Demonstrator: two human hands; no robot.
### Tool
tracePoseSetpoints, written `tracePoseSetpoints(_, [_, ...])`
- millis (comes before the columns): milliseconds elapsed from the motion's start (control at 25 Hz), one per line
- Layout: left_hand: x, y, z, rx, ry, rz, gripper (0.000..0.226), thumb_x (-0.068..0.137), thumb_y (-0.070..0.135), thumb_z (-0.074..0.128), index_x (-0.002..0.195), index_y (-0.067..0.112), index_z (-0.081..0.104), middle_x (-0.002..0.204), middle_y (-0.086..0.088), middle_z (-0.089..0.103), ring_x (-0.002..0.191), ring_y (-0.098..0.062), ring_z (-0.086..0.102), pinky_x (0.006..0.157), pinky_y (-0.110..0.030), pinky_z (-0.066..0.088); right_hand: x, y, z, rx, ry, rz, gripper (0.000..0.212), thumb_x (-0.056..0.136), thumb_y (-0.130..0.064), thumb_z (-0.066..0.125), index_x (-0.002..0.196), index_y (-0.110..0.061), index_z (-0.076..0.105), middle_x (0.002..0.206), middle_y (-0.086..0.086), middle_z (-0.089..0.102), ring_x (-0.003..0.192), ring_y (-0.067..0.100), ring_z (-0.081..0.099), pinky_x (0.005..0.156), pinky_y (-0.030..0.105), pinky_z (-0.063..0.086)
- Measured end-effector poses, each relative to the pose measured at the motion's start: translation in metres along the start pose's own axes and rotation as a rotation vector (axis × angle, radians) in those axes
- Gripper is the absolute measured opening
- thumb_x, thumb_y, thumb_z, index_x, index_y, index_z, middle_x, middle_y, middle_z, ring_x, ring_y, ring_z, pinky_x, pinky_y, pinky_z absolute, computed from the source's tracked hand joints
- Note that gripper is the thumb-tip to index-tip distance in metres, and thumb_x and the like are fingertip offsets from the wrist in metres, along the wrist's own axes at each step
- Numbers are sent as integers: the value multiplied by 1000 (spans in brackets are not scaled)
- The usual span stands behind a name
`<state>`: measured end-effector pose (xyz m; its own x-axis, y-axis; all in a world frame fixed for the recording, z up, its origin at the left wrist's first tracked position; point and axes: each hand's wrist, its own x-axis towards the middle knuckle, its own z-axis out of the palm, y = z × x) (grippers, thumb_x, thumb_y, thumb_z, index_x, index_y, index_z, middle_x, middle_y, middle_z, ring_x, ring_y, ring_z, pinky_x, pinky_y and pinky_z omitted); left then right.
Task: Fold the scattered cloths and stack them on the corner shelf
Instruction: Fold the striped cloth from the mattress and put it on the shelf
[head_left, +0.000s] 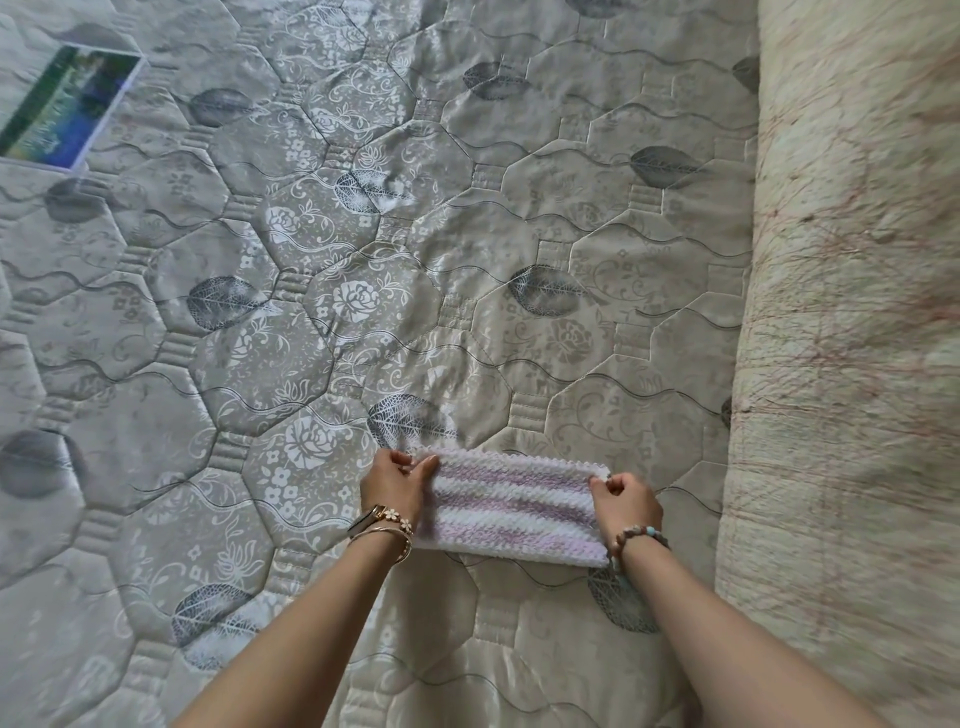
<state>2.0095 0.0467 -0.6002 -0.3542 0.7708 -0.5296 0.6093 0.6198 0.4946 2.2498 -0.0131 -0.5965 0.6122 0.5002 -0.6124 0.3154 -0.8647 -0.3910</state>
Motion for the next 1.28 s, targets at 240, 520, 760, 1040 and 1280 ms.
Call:
tracePoseSetpoints(240, [-21, -26, 37, 520, 136, 918, 54, 92, 41, 43, 136, 10, 37, 139, -12, 41, 129, -30, 40, 103, -44, 37, -19, 13, 19, -278, 248, -584, 42, 76, -19, 78, 112, -4, 63, 122, 21, 57, 109, 38, 57, 92, 45, 50])
tracePoseSetpoints(520, [-27, -53, 74, 725, -49, 966, 69, 97, 61, 14, 154, 23, 15, 163, 2, 8, 147, -28, 15, 114, -53, 15, -5, 49, 47, -525, 191, -644, 64, 99, -54, 10, 145, -20, 37, 152, 6, 39, 139, 22, 26, 110, 40, 15])
tracePoseSetpoints(760, [-41, -41, 67, 653, 49, 944, 70, 94, 56, 31, 151, 16, 25, 159, -9, 22, 145, -31, 19, 111, -51, 19, -30, 24, 36, -64, 237, -244, 70, 88, -34, 64, 140, 5, 39, 137, 29, 45, 124, 41, 42, 106, 43, 31])
tracePoseSetpoints(1040, [-57, -32, 43, 581, -118, 1052, 49, 74, 39, 43, 121, 28, 53, 119, 5, 68, 97, -22, 69, 77, -33, 56, -55, -7, 23, 145, -22, 171, 41, 74, -36, 68, 99, -4, 59, 103, 18, 65, 98, 36, 60, 78, 36, 42])
tracePoseSetpoints(1280, [-48, 4, 22, -14, -370, 613, 31, 65, 17, 54, 87, 17, 76, 89, -2, 76, 83, -18, 65, 74, -29, 48, -105, -64, 27, 223, -159, -180, 20, 80, -19, 70, 89, -19, 51, 83, 3, 64, 79, 23, 59, 64, 24, 34])
